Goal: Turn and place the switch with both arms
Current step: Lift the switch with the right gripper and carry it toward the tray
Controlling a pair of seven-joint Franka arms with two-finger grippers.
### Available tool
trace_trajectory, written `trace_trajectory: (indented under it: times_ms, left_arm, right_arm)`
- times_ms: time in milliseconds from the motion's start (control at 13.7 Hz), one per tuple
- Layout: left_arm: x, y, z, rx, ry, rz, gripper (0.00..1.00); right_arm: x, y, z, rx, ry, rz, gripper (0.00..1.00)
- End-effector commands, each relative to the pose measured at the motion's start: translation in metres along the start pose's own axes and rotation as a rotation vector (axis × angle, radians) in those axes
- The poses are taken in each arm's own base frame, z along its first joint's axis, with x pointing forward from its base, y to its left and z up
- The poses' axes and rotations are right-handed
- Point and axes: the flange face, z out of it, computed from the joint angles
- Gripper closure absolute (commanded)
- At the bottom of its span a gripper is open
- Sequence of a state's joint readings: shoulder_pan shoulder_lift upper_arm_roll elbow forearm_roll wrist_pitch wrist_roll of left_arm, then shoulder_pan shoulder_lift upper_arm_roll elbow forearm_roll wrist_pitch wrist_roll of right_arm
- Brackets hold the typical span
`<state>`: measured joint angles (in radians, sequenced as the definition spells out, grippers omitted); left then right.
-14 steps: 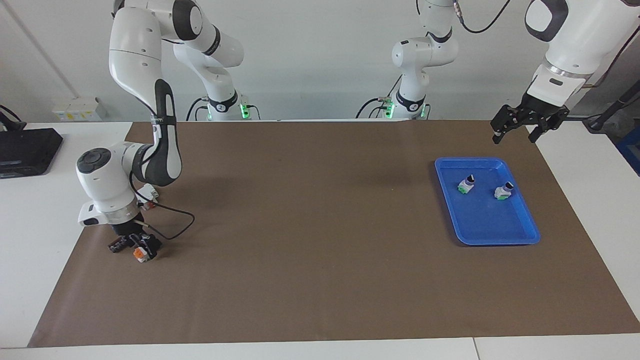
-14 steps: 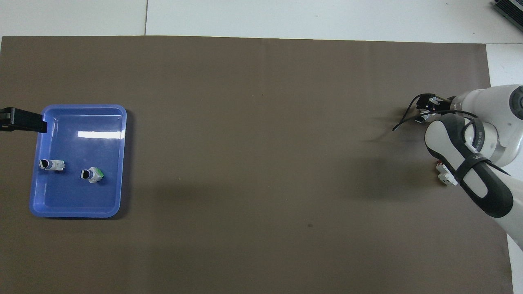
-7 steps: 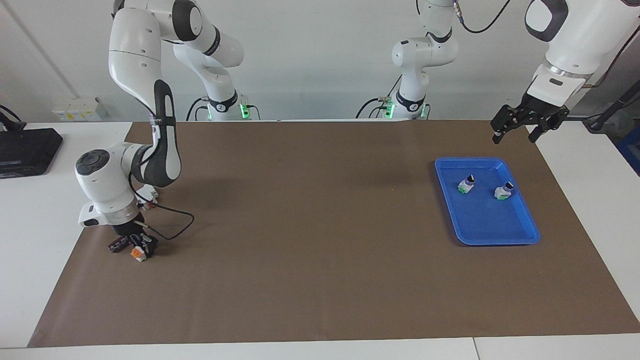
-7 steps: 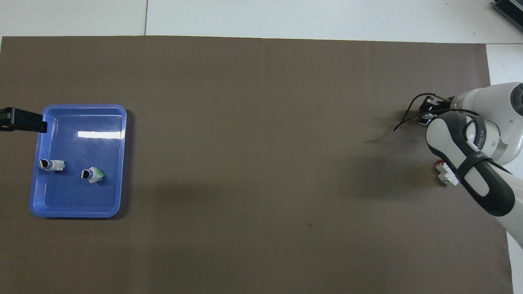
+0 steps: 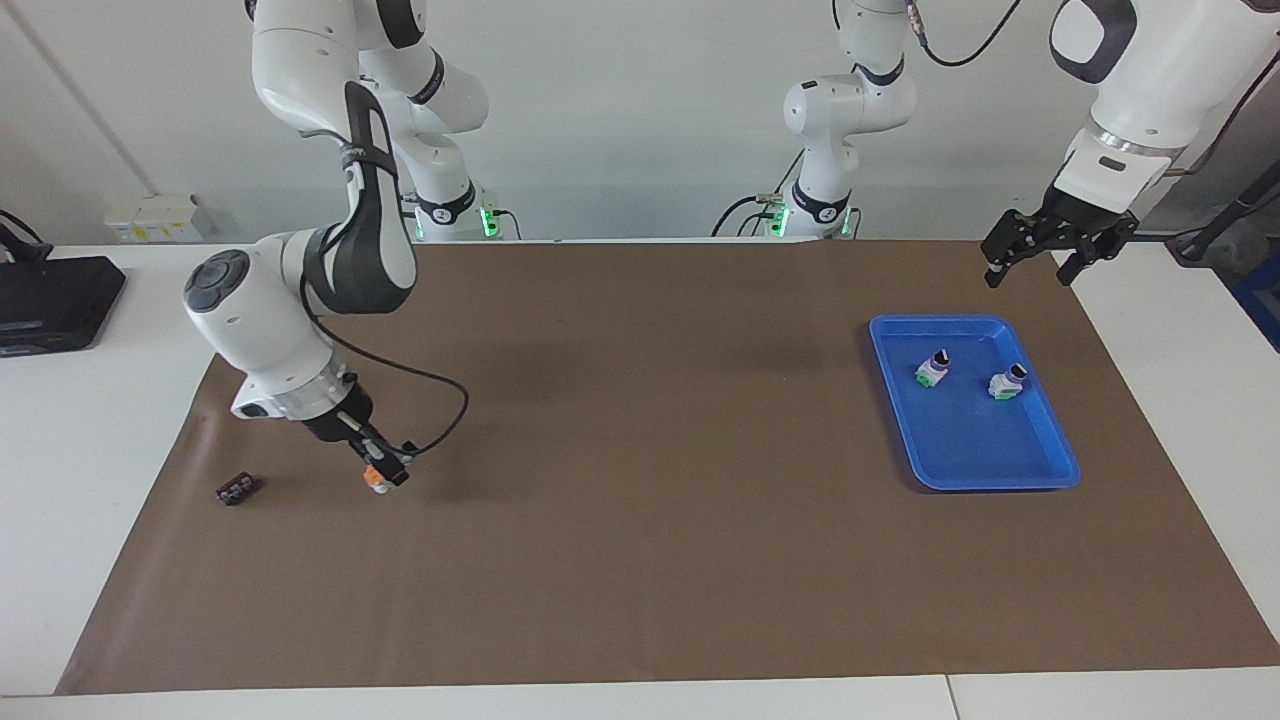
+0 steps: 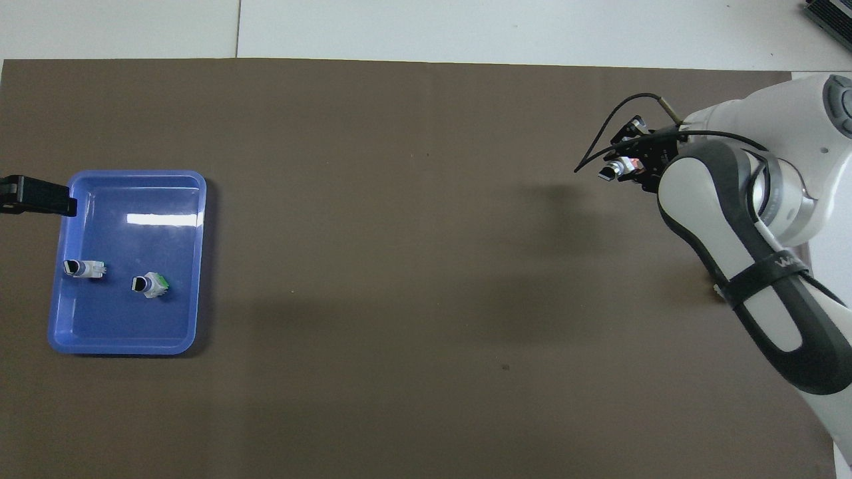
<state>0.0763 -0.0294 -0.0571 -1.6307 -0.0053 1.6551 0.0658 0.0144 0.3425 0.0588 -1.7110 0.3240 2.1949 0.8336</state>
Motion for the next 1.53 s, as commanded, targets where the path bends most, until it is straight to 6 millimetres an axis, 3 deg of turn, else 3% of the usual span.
trace_trajectory:
  times_ms: [0,292,438,729,948,1167,1458]
  left_arm:
    - [-0.009,-0.002,-0.001,-0.008,0.000,-0.015,0.00]
    - [-0.009,-0.002,-0.001,-0.008,0.000,-0.015,0.00]
    - [-0.009,-0.001,-0.001,-0.009,0.002,-0.015,0.00]
    - [-0.009,0.000,-0.002,-0.008,0.003,-0.006,0.00]
    - [-0.008,0.011,-0.001,-0.009,0.000,0.011,0.00]
    - [-0.009,0.009,-0.001,-0.008,0.000,0.009,0.00]
    - [-0.012,0.016,0.004,-0.009,-0.006,0.001,0.00]
  right_arm:
    - [-0.059,-0.042,-0.003,0.073,-0.122,0.268,1.00]
    - [-0.155,-0.096,0.001,0.185,-0.367,0.420,1.00]
    - [-0.218,-0.120,0.007,0.277,-0.441,0.439,1.00]
    - [-0.315,-0.139,0.018,0.348,-0.457,0.450,1.00]
    - [-0.346,-0.142,0.019,0.361,-0.471,0.468,1.00]
    - [-0.357,-0.141,0.020,0.331,-0.466,0.500,1.00]
    - [-0.379,-0.144,0.019,0.289,-0.294,0.465,1.00]
